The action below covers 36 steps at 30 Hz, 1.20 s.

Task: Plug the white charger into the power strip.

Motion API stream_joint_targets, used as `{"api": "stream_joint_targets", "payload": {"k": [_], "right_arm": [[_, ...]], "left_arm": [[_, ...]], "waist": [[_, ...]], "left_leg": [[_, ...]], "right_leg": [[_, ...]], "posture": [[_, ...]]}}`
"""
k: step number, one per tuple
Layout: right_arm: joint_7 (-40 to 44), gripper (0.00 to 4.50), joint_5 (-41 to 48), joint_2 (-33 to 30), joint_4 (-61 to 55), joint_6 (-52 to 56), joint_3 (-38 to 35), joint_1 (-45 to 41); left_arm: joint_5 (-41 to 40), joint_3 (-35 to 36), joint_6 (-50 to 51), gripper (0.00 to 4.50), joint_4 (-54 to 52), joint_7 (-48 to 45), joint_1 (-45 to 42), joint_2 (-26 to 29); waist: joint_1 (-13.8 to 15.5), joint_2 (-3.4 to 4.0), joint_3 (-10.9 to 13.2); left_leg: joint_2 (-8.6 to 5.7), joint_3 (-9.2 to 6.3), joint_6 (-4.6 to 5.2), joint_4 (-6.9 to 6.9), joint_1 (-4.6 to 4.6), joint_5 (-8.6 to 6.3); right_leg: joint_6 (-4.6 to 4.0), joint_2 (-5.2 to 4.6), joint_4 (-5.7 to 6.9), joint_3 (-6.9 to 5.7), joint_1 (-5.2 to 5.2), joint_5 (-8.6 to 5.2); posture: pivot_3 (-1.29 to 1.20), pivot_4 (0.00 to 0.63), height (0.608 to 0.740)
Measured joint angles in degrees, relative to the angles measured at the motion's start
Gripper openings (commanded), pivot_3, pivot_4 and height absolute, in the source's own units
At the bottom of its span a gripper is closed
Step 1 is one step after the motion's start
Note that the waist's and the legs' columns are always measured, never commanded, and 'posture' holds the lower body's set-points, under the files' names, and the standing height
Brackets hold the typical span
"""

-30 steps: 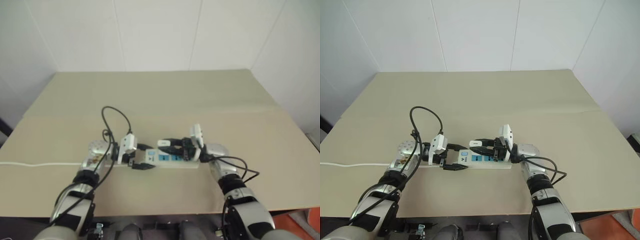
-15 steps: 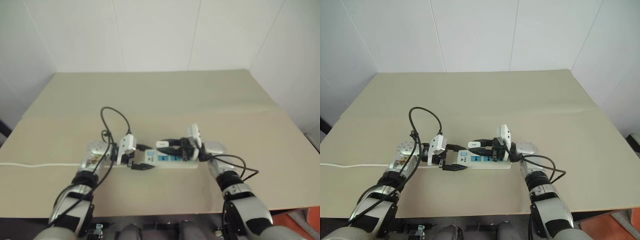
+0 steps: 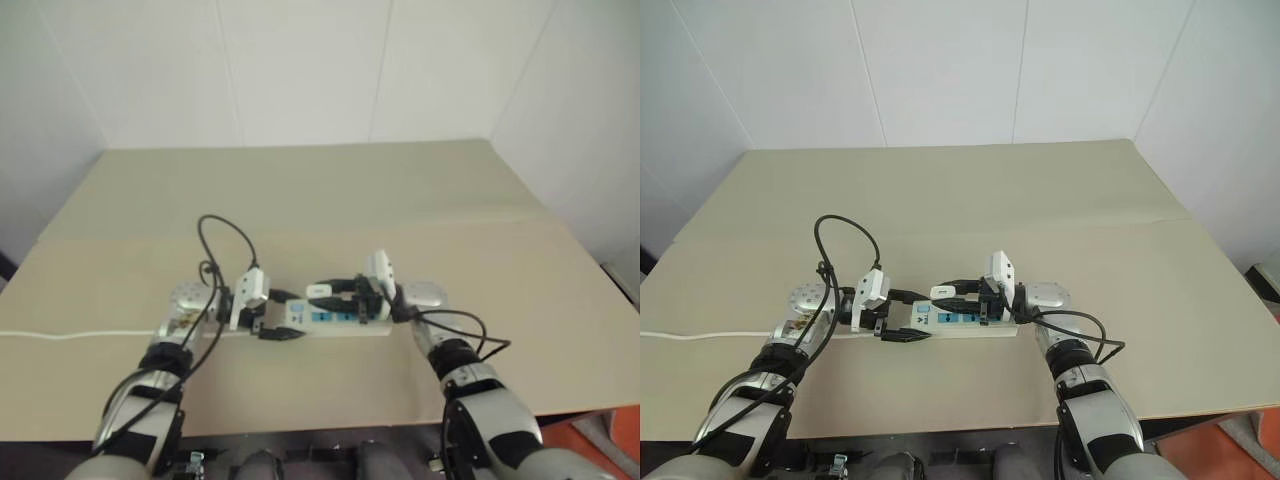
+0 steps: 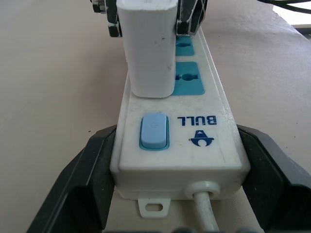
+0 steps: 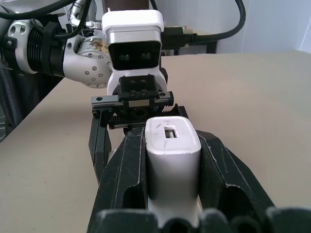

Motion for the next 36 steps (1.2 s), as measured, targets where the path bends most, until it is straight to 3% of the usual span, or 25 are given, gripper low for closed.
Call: {"api": "stream_joint_targets", "payload": {"k": [18, 31, 36], "right_arm": [[-1.72, 1.11, -0.69, 0.0, 0.36, -7.26, 1.59, 1.34], [-2.03, 1.11, -0.98, -0.29, 1.12, -2.23, 3.18, -0.24], [-2.04, 1.11, -0.98, -0.49, 1.12, -2.06, 3.56, -0.23]], "left_arm": [[0.06, -0.03, 0.17, 3.27, 0.09, 0.15, 0.03, 0.32], [0.46, -0.48, 0.27, 3.27, 0.63, 0.28, 0.15, 0.78], [0.54, -0.65, 0.48, 3.27, 0.64, 0.3, 0.24, 0.77]], "waist": [[-0.09, -0.04, -0.07], [-0.17, -0.14, -0.23], [-0.16, -0.19, -0.56]], "left_leg": [[0.08, 0.04, -0.01, -0.11, 0.35, -0.01], [0.12, 0.05, -0.01, -0.86, 1.37, -0.01], [0.14, 0.04, -0.01, -0.93, 1.37, -0.01]], "right_leg": [[-0.01, 0.06, -0.05, 0.06, 0.28, -0.03], [0.24, 0.09, -0.31, 0.07, 1.06, -0.45], [0.24, 0.1, -0.43, 0.06, 1.07, -0.45]], "posture": [[0.0, 0.15, 0.74], [0.0, 0.15, 0.74], [0.0, 0.15, 0.74]]}}
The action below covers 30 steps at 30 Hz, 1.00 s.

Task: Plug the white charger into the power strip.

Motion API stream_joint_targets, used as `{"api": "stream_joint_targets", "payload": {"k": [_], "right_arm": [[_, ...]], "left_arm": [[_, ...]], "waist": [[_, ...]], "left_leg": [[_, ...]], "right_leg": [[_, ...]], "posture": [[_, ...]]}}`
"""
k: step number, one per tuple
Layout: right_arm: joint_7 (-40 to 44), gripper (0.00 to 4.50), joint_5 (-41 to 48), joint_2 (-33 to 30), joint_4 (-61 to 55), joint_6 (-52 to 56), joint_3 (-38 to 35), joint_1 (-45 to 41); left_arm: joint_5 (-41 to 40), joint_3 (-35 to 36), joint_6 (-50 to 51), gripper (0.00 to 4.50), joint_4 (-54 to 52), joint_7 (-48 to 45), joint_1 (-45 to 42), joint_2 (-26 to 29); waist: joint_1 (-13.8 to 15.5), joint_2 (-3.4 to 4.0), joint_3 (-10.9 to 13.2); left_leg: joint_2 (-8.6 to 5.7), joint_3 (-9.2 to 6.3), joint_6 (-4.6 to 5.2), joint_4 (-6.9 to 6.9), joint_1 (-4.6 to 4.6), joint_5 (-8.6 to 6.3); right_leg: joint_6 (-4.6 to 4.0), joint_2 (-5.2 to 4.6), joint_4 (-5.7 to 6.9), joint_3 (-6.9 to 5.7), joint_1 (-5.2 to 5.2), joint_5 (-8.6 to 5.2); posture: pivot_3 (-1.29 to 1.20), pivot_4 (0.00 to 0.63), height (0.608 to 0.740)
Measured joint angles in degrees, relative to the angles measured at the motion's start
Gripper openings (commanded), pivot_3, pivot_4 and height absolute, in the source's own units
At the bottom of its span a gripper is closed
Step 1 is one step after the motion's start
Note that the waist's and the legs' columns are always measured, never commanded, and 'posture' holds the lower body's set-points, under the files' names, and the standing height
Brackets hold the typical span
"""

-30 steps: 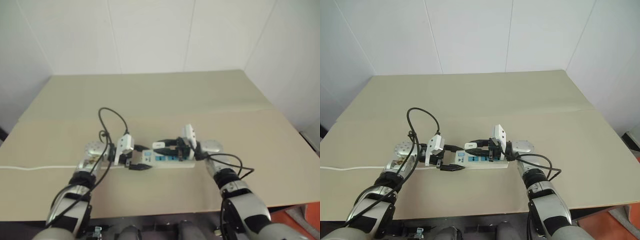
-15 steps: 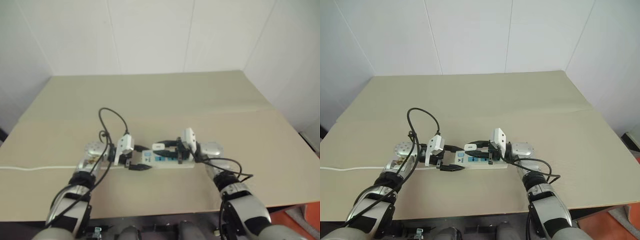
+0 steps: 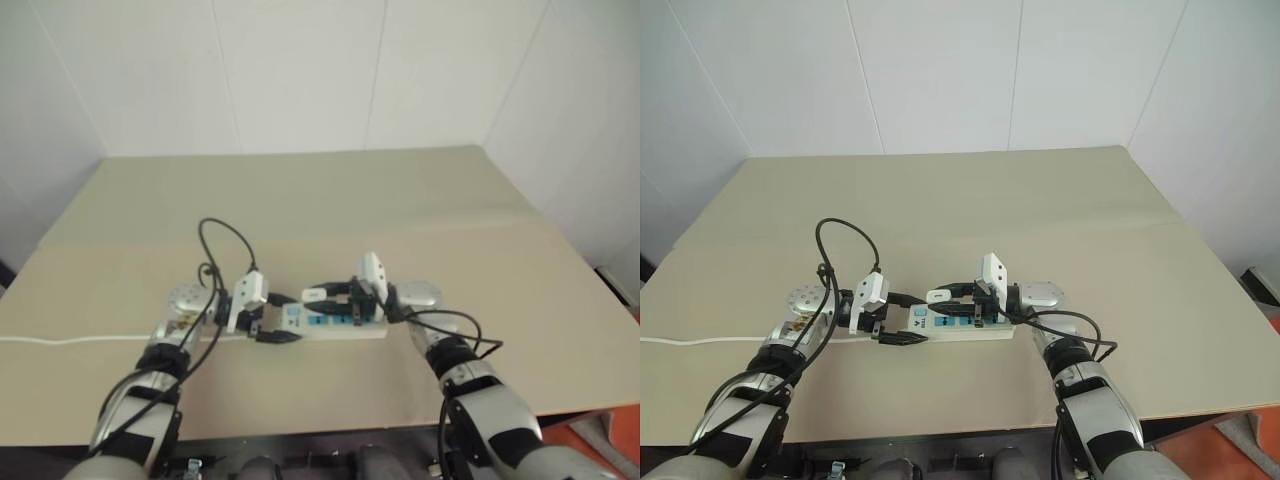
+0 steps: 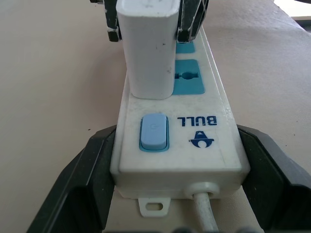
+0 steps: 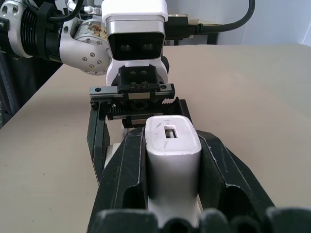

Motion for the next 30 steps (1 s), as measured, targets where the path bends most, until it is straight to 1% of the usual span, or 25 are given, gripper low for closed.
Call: {"api": "stream_joint_targets", "payload": {"k": [4, 6, 7, 10, 13, 14, 20, 24, 30], "right_arm": [[-0.36, 1.11, -0.03, -0.13, 0.0, 0.0, 0.42, 0.0], [-0.77, 1.85, -0.13, -0.21, 0.0, 0.0, 0.67, 0.0], [-2.13, 2.11, -1.73, -0.91, 0.71, 0.14, 1.24, 0.01], [-4.15, 3.15, -2.98, -1.53, 0.95, 0.17, 1.19, -0.05], [-5.44, 4.21, -3.66, -1.85, 1.08, 0.16, 1.09, -0.02], [-5.52, 4.45, -3.84, -1.84, 1.08, 0.1, 1.02, -0.02], [-4.56, 4.45, -3.97, -2.12, 1.07, -1.92, 0.87, 0.26], [-3.7, 4.45, -3.42, -2.7, 0.33, -3.66, -0.87, 1.57], [0.49, 4.45, -1.76, -6.44, -7.68, 4.65, -1.47, 3.07]], "left_arm": [[0.12, -0.07, 0.4, 3.27, 0.0, 0.05, 0.0, 0.0], [0.28, -0.08, 0.44, 3.27, 0.0, 0.13, 0.0, 0.0], [0.25, -0.13, 0.44, 3.27, -0.03, 0.09, 0.0, -0.04], [0.3, -0.37, 0.45, 3.27, -0.1, 0.2, 0.27, -0.16], [0.27, -0.44, 0.44, 3.27, -0.1, 0.19, 0.36, -0.23], [0.27, -0.44, 0.44, 3.27, -0.1, 0.2, 0.36, -0.24], [0.24, -0.46, 0.41, 3.27, -0.12, 0.2, 0.35, -0.47], [0.07, -0.54, 0.41, 3.27, -0.25, 0.14, 0.33, -0.65], [-0.58, -0.5, 0.32, 3.27, -1.05, -0.61, 0.23, -0.53]], "waist": [[-0.01, -0.05, -0.16], [-0.02, -0.07, -0.24], [0.02, -0.09, -0.26], [0.18, -0.54, -0.69], [0.19, -0.79, -0.83], [0.19, -0.86, -0.86], [0.27, -1.0, -0.95], [0.35, -1.0, -0.92], [0.55, -0.57, -0.51]], "left_leg": [[0.01, 0.0, 0.0, -0.02, 0.0, 0.0], [0.01, 0.0, 0.0, -0.03, 0.01, 0.0], [0.01, 0.0, 0.0, -0.03, 0.01, 0.0], [0.04, -0.03, -0.01, -0.13, 0.02, -0.01], [0.04, -0.03, -0.03, -0.16, -0.02, -0.02], [0.04, -0.03, -0.03, -0.16, -0.03, -0.02], [0.04, -0.05, -0.03, -0.2, -0.03, -0.02], [0.04, -0.05, -0.03, -0.21, -0.1, -0.02], [0.02, -0.07, -0.03, -0.21, -0.56, -0.02]], "right_leg": [[0.0, 0.0, -0.03, 0.0, 0.0, 0.0], [0.0, 0.0, -0.03, 0.0, 0.01, 0.0], [0.0, 0.0, -0.03, 0.0, 0.01, 0.0], [-0.08, 0.01, -0.12, -0.07, 0.03, -0.06], [-0.09, 0.0, -0.2, -0.07, 0.03, -0.06], [-0.09, 0.0, -0.2, -0.07, 0.03, -0.05], [-0.1, 0.0, -0.21, -0.08, 0.03, -0.06], [-0.1, -0.01, -0.23, -0.09, -0.01, -0.06], [-0.11, -0.02, -0.22, -0.11, -0.41, -0.06]], "posture": [[0.0, 0.15, 0.74], [0.0, 0.15, 0.74], [0.0, 0.15, 0.74], [0.0, 0.15, 0.74], [0.0, 0.15, 0.74], [0.0, 0.15, 0.74], [0.0, 0.15, 0.74], [0.0, 0.15, 0.74], [0.0, 0.15, 0.74]]}}
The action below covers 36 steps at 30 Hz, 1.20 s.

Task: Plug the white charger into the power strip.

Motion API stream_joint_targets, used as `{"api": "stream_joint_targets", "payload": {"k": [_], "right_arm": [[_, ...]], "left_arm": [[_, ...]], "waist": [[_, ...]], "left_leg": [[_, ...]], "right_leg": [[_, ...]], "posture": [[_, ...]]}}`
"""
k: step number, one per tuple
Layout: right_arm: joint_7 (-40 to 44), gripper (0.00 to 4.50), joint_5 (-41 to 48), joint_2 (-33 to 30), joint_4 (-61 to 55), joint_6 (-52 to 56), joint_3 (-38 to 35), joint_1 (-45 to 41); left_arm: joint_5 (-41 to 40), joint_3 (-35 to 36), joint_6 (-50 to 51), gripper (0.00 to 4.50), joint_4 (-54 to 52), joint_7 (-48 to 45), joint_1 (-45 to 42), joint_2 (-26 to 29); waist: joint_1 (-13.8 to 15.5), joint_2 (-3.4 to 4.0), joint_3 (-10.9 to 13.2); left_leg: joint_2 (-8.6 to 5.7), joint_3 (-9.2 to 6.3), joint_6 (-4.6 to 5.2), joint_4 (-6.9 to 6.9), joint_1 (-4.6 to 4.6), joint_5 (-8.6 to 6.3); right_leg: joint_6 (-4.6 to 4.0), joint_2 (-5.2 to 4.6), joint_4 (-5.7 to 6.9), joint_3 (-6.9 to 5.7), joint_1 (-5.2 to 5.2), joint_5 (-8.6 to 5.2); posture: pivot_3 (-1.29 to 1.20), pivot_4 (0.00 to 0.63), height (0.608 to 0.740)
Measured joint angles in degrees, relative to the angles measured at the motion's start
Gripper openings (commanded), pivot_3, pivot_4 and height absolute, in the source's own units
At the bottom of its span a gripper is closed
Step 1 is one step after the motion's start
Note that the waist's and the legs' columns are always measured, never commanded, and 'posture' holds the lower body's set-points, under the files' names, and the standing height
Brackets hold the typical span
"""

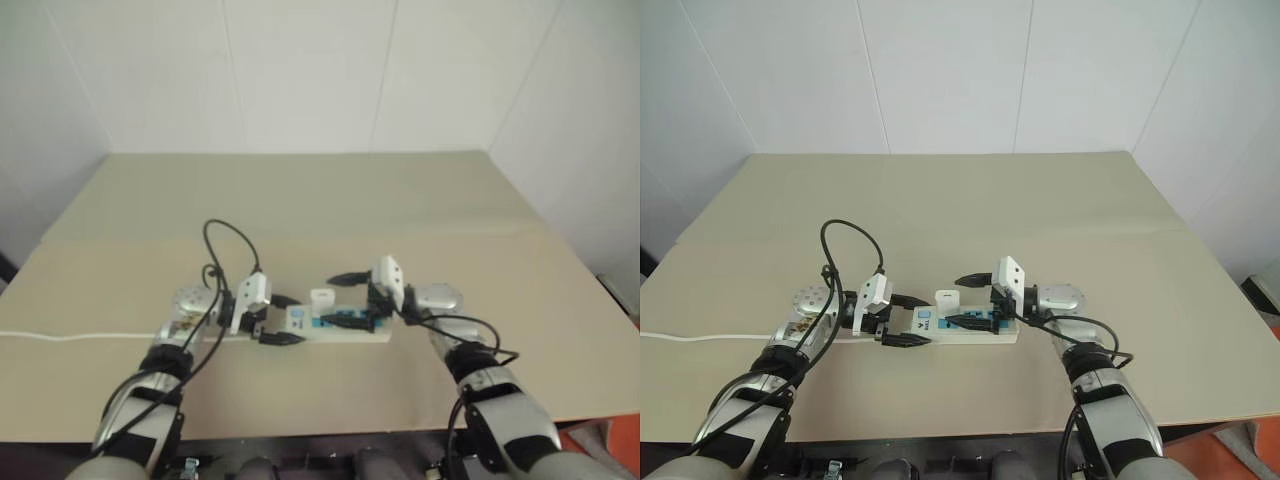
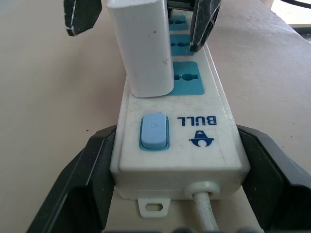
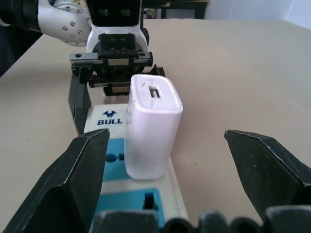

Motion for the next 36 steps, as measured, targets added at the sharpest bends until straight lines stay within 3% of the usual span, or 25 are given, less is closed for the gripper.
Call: {"api": "stream_joint_targets", "payload": {"k": [6, 17, 36], "right_arm": [[1.55, 4.45, 0.87, -1.01, -5.5, 6.45, -0.05, 0.93], [-1.83, 4.45, 1.74, 2.53, -7.36, 14.78, -0.18, -0.44], [-1.1, 4.45, 5.49, -2.0, -18.85, 21.77, -1.09, 1.96]], "left_arm": [[-0.05, 0.02, -1.02, 3.27, -0.19, -1.36, -0.3, 0.03], [-0.02, -0.07, -1.74, 3.27, -0.39, -1.58, -0.66, -0.16], [-0.17, -0.07, -1.28, 3.27, -2.0, -1.52, -0.37, -0.39]], "waist": [[0.36, 0.13, 0.12], [0.8, 0.28, 0.46], [1.08, 0.61, 1.19]], "left_leg": [[-0.04, 0.02, 0.01, 0.03, -0.74, 0.01], [-0.04, 0.02, 0.01, 0.04, -0.89, 0.01], [-0.06, 0.02, 0.01, 0.15, -1.06, 0.01]], "right_leg": [[-0.47, -0.01, 0.07, 0.01, -0.8, 0.28], [-0.47, -0.01, 0.06, 0.0, -0.91, 0.28], [-0.46, -0.01, 0.07, -0.03, -0.99, 0.29]], "posture": [[0.0, 0.15, 0.74], [0.0, 0.15, 0.74], [0.0, 0.15, 0.74]]}}
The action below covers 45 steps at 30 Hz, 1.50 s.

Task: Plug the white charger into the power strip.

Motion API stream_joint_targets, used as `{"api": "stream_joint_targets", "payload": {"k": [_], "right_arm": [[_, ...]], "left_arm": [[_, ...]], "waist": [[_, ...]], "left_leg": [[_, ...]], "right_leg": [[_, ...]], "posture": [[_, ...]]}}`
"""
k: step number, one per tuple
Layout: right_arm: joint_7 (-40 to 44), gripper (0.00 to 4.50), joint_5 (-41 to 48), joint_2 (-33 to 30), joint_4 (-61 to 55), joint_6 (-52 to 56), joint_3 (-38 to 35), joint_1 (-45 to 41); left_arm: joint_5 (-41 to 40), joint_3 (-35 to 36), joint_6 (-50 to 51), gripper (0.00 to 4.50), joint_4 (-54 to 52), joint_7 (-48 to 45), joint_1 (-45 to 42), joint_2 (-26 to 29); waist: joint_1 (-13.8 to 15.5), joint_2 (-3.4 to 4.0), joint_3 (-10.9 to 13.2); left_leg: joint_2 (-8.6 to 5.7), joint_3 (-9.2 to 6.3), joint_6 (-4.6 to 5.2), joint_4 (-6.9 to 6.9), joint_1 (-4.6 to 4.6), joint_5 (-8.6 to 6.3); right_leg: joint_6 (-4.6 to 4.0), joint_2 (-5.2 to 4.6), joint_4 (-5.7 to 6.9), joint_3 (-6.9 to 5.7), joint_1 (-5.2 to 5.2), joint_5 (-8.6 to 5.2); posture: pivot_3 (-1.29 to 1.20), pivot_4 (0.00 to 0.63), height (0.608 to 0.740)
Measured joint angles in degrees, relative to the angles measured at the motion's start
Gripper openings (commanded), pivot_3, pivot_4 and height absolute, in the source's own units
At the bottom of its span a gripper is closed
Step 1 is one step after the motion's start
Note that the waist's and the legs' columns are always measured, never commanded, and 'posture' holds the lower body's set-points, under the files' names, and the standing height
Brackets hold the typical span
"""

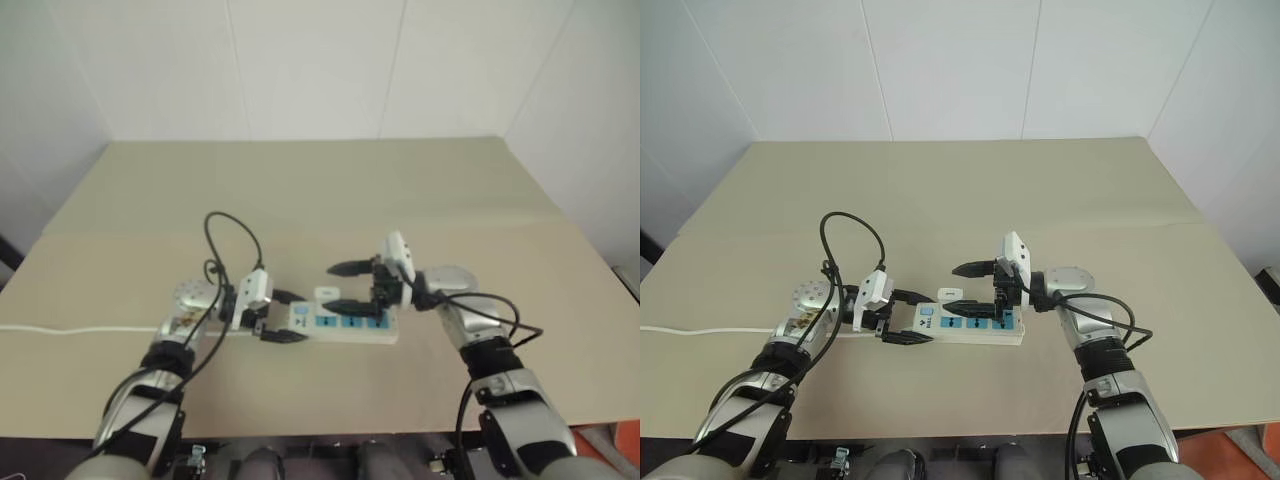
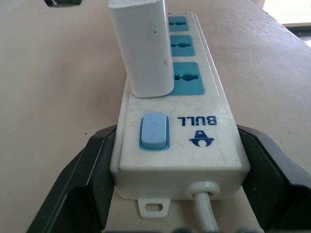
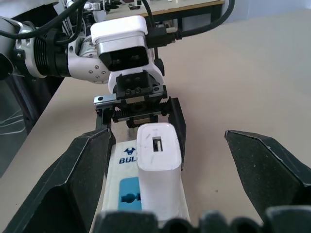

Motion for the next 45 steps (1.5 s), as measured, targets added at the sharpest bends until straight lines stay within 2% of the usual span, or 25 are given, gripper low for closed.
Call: {"api": "stream_joint_targets", "payload": {"k": [4, 7, 15, 28, 45], "right_arm": [[-0.22, 4.45, -0.57, 0.27, 0.32, -0.06, 0.99, 0.34], [-0.5, 3.88, -1.32, 0.9, 2.15, -0.27, 1.25, 0.31], [-0.21, 1.15, -1.68, 1.28, 3.4, -1.41, 1.39, 0.31], [0.69, 1.1, -2.78, 1.69, 5.05, -10.31, 1.37, 1.35], [0.62, 1.1, -6.1, 2.08, 10.77, -15.49, 3.76, -1.7]], "left_arm": [[0.01, 0.0, 0.07, 3.27, -0.17, 0.1, 0.14, 0.0], [0.01, 0.0, 0.02, 3.27, -0.27, 0.14, 0.17, 0.0], [0.0, 0.03, -0.1, 3.27, -0.5, 0.28, 0.5, 0.01], [0.01, -0.04, -0.9, 3.27, -0.42, 0.37, 0.56, 0.0], [0.02, 0.28, -0.39, 3.27, -0.06, 1.35, 1.13, 0.29]], "waist": [[0.0, 0.0, 0.02], [0.0, 0.0, 0.02], [-0.03, 0.0, 0.03], [-0.01, 0.0, 0.03], [-0.27, 0.0, 0.01]], "left_leg": [[0.0, 0.0, 0.0, 0.01, 0.0, 0.0], [0.0, 0.0, 0.0, 0.01, 0.0, 0.0], [0.0, 0.0, 0.0, 0.03, 0.0, 0.0], [0.0, 0.0, 0.0, 0.04, 0.01, 0.0], [0.02, 0.02, 0.0, 0.05, 0.51, 0.0]], "right_leg": [[0.0, 0.0, 0.01, 0.0, 0.0, 0.0], [0.0, 0.0, 0.0, 0.0, 0.0, 0.0], [0.0, 0.0, 0.02, 0.0, 0.0, 0.0], [0.0, 0.0, 0.03, 0.0, 0.0, 0.0], [-0.01, 0.02, 0.15, 0.05, 0.33, 0.01]], "posture": [[0.0, 0.15, 0.74], [0.0, 0.15, 0.74], [0.0, 0.15, 0.74], [0.0, 0.15, 0.74], [0.0, 0.15, 0.74]]}}
